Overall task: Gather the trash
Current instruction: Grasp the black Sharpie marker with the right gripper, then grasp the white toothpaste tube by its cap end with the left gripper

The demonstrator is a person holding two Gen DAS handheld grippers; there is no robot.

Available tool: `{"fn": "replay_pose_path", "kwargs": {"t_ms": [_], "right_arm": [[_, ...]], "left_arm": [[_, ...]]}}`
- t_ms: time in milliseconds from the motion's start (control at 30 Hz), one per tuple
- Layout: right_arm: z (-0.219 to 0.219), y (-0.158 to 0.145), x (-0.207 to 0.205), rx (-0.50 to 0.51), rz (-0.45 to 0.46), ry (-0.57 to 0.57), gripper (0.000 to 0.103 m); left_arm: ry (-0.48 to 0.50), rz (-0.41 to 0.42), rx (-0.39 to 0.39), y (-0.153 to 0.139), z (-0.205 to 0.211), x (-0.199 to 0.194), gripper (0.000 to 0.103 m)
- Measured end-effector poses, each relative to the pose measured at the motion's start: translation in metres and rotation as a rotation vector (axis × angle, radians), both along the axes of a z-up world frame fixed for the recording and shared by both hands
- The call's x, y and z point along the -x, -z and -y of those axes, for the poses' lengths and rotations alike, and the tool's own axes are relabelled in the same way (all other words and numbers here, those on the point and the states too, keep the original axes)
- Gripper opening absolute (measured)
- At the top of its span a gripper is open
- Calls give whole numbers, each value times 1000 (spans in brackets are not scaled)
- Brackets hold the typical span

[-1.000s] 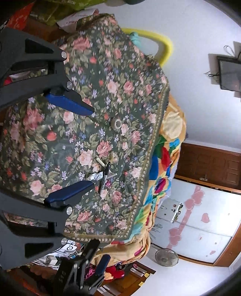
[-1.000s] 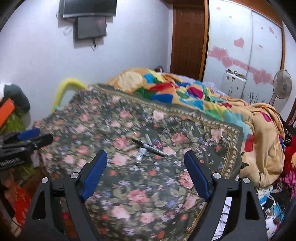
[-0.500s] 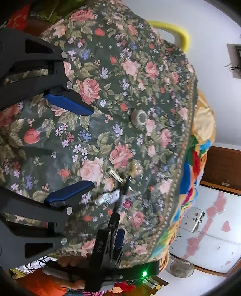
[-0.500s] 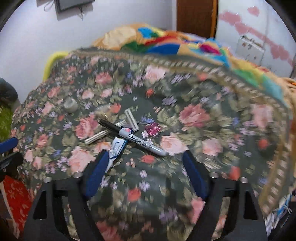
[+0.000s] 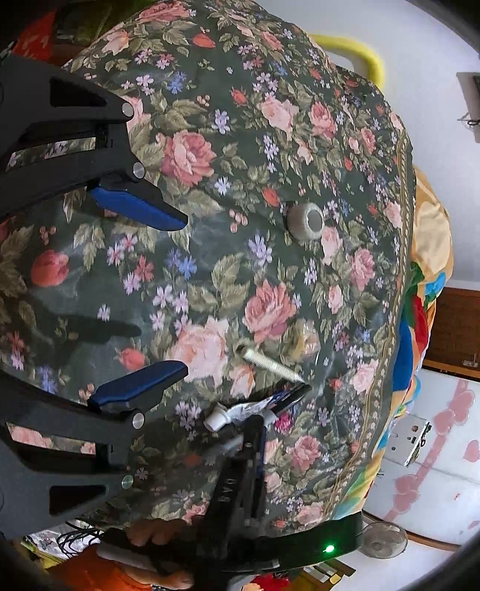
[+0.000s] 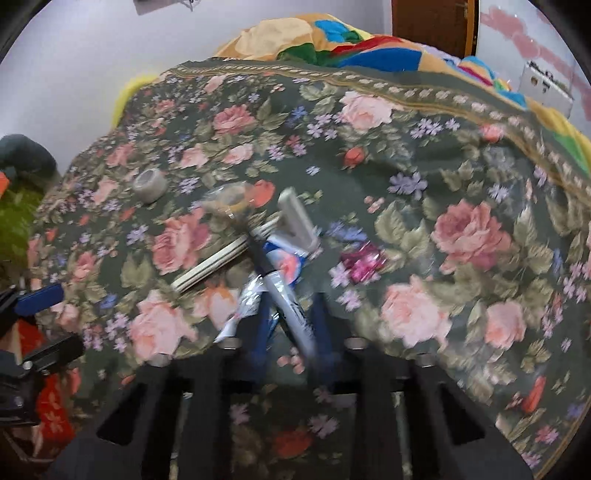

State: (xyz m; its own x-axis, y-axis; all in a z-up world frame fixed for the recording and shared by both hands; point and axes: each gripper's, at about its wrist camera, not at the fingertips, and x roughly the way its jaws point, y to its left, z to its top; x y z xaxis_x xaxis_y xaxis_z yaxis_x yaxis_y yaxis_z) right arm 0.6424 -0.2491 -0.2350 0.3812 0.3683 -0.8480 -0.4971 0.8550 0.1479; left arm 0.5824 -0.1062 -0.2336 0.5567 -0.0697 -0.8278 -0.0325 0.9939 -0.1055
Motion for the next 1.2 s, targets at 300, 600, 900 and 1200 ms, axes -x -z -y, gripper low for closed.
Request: {"fn": "replay_pose_path", "kwargs": {"t_ms": [300, 600, 900, 1200], "right_arm": [[24, 1, 38, 17, 17, 124, 11], [54, 0, 53, 62, 55, 315, 11], [61, -3, 61, -5, 26, 379, 11], [60, -38, 87, -37, 37, 389, 11]], "left_arm": [[115, -21, -5, 9, 50, -19, 72], [175, -32, 21, 28, 95, -53, 47], [206, -44, 6, 29, 103, -51, 18], [213, 16, -15, -23, 88, 7, 18]]}}
